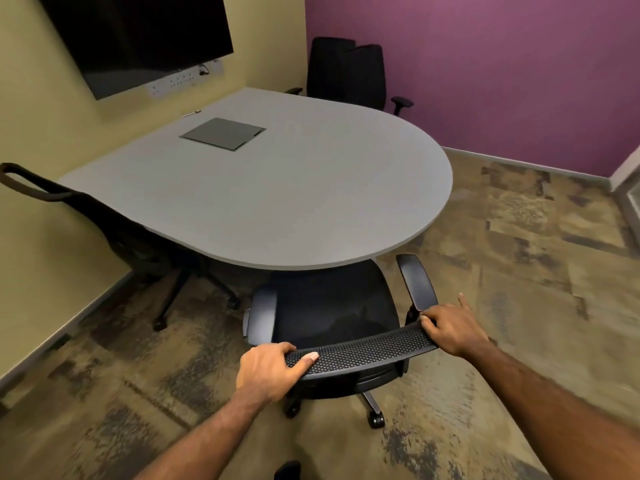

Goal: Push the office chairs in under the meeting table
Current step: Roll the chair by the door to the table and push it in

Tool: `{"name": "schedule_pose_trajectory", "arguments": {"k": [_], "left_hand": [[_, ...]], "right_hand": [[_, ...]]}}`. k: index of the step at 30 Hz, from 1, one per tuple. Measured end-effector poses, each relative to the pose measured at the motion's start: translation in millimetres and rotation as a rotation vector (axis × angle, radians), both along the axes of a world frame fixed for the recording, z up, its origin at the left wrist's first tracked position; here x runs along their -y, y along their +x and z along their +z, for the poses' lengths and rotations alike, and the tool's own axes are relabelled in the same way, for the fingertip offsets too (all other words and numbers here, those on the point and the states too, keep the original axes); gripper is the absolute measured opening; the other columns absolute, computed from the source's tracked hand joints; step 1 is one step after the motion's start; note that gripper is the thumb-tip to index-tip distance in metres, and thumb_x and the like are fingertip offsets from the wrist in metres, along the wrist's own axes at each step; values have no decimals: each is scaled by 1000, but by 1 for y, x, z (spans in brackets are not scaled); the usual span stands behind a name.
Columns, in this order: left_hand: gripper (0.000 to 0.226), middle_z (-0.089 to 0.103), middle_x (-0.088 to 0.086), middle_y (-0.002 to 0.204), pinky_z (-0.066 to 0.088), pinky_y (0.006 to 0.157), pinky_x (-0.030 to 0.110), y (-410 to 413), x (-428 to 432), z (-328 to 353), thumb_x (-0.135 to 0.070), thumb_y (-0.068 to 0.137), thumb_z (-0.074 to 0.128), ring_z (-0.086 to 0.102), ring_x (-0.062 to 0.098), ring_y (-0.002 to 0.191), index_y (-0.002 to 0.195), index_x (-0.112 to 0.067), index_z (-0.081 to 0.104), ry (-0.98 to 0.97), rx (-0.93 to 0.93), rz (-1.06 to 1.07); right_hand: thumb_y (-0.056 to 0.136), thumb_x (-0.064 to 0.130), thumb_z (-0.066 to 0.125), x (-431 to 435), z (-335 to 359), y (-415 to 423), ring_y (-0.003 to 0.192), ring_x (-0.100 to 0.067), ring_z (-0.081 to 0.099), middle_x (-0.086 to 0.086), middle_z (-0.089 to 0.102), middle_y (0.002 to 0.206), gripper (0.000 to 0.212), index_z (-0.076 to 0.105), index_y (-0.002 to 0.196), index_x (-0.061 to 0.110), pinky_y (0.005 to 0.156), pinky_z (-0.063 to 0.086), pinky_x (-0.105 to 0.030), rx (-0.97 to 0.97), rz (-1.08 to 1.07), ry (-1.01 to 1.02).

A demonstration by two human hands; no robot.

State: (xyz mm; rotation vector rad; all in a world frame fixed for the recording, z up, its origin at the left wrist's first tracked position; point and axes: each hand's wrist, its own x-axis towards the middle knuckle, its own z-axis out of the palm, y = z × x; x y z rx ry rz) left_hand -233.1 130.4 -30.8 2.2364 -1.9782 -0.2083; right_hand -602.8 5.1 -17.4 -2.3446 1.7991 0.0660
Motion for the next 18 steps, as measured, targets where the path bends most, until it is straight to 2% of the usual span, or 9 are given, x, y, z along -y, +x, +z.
{"name": "schedule_pose_trajectory", "arguments": {"k": [5,8,10,12,14,16,18], "left_hand": [[85,75,-7,85,44,65,32,22,19,3,-95,72,19,70,15,86,107,-37,72,1,36,57],[86,75,-8,85,45,65,32,40,27,-1,-94,72,18,70,14,86,107,-37,72,-16,28,96],[86,75,-8,86,48,67,32,44,29,-1,-94,73,18,71,14,87,106,-37,72,-18,33,97],[86,75,-8,86,52,69,32,48,34,1,-95,72,17,71,15,87,105,-38,72,-34,34,92],[86,75,-9,86,53,71,32,53,40,5,-95,72,17,71,15,87,105,-38,72,-35,18,84],[86,76,-8,87,53,71,32,68,48,3,-96,71,18,71,16,87,106,-39,72,-39,12,88],[85,76,-9,87,51,71,32,84,53,2,-96,71,18,71,16,88,106,-40,72,-39,8,96]], "right_hand": [[101,40,35,39,-1,40,103,-15,63,6,75,101,39,74,96,31,120,6,-56,9,2,-20],[101,37,38,58,-6,63,105,-17,62,6,75,105,36,73,99,29,119,15,-49,51,37,-10],[101,34,41,59,-3,67,97,-17,63,6,75,100,32,71,91,28,116,27,-46,78,49,-13],[100,32,43,62,1,67,80,-16,60,8,72,86,30,63,78,32,106,39,-43,108,52,-34],[99,33,46,63,4,71,71,-15,56,7,70,80,31,64,75,33,84,44,-36,133,32,-65],[99,36,47,71,1,82,74,-16,59,5,73,82,32,73,83,28,70,40,-32,138,19,-83],[100,39,46,76,-5,97,77,-17,62,6,73,83,34,76,89,27,69,46,-33,134,21,-96]]}}
